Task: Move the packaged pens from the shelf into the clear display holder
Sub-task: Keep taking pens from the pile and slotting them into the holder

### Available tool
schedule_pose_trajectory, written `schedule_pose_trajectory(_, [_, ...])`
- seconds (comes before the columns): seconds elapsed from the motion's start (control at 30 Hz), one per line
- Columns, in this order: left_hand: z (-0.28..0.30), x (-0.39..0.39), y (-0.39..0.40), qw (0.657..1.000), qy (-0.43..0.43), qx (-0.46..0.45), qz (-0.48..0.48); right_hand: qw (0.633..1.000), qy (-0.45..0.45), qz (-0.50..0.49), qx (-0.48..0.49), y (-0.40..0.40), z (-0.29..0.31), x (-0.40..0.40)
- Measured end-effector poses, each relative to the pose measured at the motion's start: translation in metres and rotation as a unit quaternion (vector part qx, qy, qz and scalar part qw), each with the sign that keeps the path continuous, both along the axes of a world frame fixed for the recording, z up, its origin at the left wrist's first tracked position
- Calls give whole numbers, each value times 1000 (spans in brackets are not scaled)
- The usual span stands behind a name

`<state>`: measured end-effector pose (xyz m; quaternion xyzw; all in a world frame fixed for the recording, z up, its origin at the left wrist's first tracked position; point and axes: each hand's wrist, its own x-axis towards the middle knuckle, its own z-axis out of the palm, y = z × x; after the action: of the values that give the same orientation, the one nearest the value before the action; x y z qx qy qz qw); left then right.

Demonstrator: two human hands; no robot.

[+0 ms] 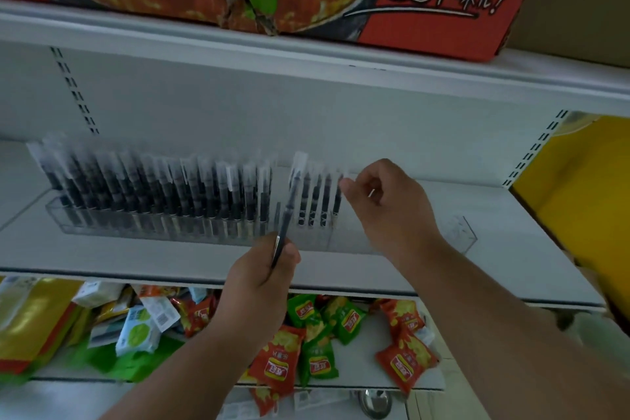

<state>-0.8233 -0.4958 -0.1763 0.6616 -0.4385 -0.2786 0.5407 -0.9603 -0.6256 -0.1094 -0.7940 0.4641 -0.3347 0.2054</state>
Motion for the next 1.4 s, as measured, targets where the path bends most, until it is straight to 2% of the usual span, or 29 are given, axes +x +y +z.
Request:
schedule_pose_trajectory(0.13, [4,-7,-10,992,-99,20,-74,980,-87,99,152,22,16,8])
schedule_pose_trajectory(0.23, [7,-12,-16,983,-139,22,-117,962,-169,95,192,23,14,3])
schedule_pose_trajectory(0.33, [6,-10,-19,968,-225,21,-107,965,-215,13,151,13,9,-12])
schedule_pose_trajectory(0.43, [3,-3,-24,955,-292,-26,-50,981,-174,-66,53,-2,11,-24])
schedule_pose_trajectory(0.57, [0,-1,-40,916,-394,-73,-19,991,-131,-40,-12,-17,8,-23])
schedule_pose_trajectory(0.67, [-6,-3,-46,894,-446,-6,-32,996,-72,3,-47,-27,3,-18])
schedule_pose_trajectory(0.77, [-12,-2,-48,880,-473,33,-35,997,17,39,-68,-34,-1,-14])
schedule_pose_trajectory(0.9, [-11,-1,-51,880,-474,18,-33,995,67,68,-27,-39,-20,-8])
schedule_pose_trajectory(1.17, [-6,1,-50,875,-481,42,-44,994,102,47,-6,-43,-23,-3])
schedule_pose_trajectory(1.27, [-5,4,-49,872,-483,48,-64,996,85,18,19,-31,-29,-9])
schedule_pose_trajectory(1.4, [-5,14,-44,881,-463,24,-92,996,79,8,-26,-2,-26,-15])
